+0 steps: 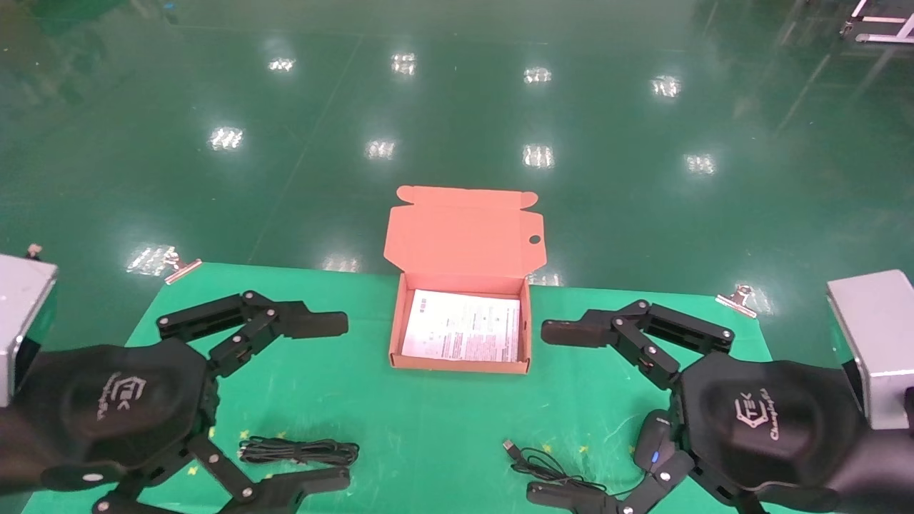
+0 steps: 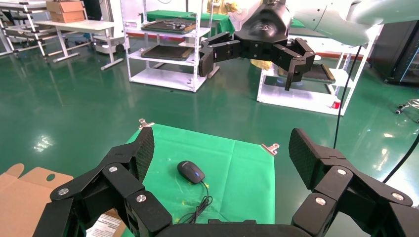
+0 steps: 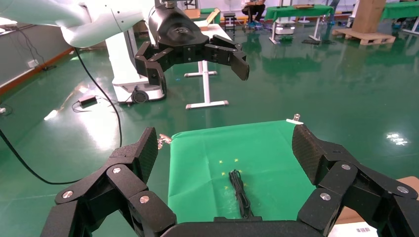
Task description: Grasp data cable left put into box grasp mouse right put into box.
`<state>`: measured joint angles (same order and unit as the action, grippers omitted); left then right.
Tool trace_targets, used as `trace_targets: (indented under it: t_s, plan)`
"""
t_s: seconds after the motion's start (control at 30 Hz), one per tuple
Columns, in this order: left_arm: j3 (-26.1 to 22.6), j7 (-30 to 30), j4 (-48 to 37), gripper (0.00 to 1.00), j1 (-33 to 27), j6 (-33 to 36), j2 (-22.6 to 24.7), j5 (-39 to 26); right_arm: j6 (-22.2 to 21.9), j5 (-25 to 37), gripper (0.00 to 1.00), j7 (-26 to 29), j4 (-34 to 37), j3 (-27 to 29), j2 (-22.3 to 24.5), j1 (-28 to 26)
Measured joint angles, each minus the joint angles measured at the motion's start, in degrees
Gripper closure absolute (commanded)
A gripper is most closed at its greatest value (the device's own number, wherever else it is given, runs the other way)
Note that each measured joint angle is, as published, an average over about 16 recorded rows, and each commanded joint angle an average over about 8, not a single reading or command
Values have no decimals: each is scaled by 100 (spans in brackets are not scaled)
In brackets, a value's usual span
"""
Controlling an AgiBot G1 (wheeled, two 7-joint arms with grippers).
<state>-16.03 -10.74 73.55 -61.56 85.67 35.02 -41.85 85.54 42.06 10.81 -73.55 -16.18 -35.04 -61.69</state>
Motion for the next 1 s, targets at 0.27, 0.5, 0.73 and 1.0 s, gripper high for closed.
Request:
trace_targets:
  t_s: [0.27, 0.5, 0.73, 1.0]
  plan:
    - [0, 0, -1, 0, -1, -1, 1, -1, 1, -1, 0, 0, 0, 1, 0, 1]
    - [-20, -3, 24, 0, -18, -1, -22, -66, -18, 12, 0, 1, 9, 2, 5, -2]
    - [-167, -90, 130, 0, -167, 23, -88, -432, -61, 212, 0, -101, -50, -24, 41, -51]
    - [-550, -399, 227, 0, -555, 93, -108, -1240, -66, 934, 0, -577, -232, -165, 76, -253]
